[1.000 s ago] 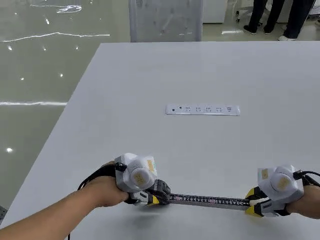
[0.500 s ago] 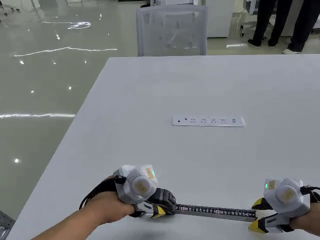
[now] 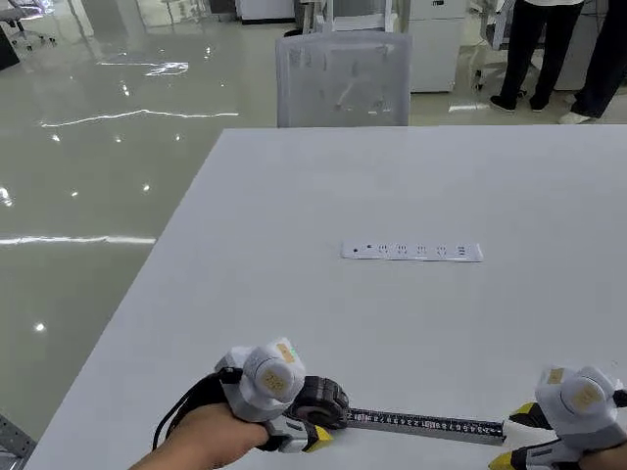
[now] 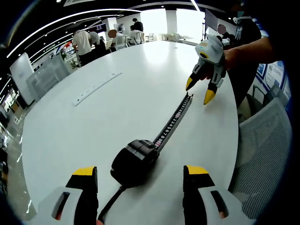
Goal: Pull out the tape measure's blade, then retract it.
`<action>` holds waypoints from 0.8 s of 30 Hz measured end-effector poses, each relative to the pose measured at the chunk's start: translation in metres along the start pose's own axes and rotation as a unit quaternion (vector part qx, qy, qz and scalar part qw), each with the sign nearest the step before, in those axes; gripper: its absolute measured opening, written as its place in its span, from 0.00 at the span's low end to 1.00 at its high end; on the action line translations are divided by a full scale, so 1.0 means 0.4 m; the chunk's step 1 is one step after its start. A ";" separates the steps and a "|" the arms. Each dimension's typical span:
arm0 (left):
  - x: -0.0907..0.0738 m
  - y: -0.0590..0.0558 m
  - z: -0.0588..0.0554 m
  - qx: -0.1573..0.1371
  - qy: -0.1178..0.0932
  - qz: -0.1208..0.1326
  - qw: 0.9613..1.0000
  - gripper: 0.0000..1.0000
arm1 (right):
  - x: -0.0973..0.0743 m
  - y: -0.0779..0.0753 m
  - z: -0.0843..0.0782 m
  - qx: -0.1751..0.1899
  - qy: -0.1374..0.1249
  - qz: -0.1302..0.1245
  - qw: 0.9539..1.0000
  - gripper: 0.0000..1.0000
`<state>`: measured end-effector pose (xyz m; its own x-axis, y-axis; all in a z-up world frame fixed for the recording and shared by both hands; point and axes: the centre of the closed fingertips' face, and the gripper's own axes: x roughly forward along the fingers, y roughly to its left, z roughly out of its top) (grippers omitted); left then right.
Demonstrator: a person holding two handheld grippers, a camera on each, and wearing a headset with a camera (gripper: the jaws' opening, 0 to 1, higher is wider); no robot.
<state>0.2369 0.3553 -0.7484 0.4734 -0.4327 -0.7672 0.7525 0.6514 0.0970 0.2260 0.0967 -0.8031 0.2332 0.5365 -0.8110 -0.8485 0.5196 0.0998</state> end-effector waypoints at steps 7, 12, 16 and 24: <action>-0.027 0.005 -0.002 -0.052 -0.015 0.027 0.998 0.75 | -0.036 0.026 0.006 0.037 -0.013 -0.020 0.999 0.59; -0.051 -0.001 0.000 -0.094 -0.021 0.039 0.995 0.76 | -0.053 0.050 0.010 0.061 -0.024 -0.029 0.997 0.63; -0.077 -0.013 0.003 -0.104 -0.028 0.053 0.993 0.78 | -0.068 0.069 0.012 0.075 -0.027 -0.034 0.996 0.66; -0.120 -0.032 -0.002 -0.123 -0.034 0.069 0.989 0.85 | -0.115 0.085 0.042 0.105 -0.056 -0.050 0.992 0.74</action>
<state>0.2043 0.3680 -0.7135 0.5995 -0.3645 -0.7126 0.5480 0.8358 0.0335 0.1944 0.1007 -0.7527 0.3715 0.5400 -0.7552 -0.7042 0.6940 0.1499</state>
